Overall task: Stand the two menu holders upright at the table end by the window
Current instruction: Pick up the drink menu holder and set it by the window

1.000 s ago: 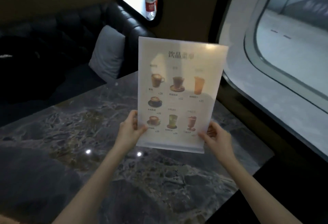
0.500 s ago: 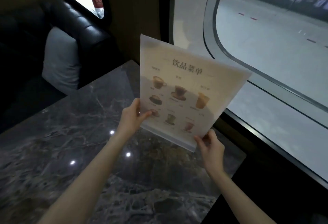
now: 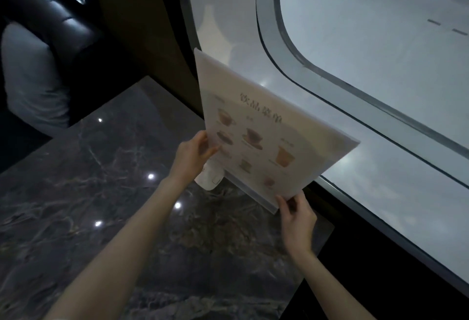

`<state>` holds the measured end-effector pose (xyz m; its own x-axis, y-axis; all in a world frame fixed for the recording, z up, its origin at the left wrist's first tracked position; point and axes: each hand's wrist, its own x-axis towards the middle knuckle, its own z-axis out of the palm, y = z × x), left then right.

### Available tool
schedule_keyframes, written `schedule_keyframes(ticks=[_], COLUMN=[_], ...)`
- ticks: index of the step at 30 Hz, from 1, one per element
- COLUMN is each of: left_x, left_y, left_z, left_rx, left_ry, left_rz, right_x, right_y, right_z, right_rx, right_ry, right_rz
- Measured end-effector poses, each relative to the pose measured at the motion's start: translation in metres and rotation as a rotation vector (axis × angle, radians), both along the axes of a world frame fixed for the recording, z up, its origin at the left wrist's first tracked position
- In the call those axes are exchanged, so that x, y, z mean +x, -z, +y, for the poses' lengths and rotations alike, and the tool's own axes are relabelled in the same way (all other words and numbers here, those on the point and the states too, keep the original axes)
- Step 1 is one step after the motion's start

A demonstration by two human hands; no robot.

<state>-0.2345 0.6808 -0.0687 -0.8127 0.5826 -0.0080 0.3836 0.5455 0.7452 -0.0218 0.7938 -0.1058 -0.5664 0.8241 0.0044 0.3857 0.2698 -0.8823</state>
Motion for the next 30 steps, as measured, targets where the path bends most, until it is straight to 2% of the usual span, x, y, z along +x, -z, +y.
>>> schedule_keyframes(ticks=[25,30], left_x=[0.003,0.005], left_y=[0.004,0.004], left_z=[0.019,0.021], left_rx=[-0.086,-0.085], left_ry=[-0.013,-0.028], left_rz=[-0.049,-0.128], right_x=[0.004,0.004], right_y=[0.008,0.006], right_z=[0.013,0.014], right_rx=[-0.077,-0.114], right_ry=[-0.021,-0.063], right_rz=[-0.061,-0.089])
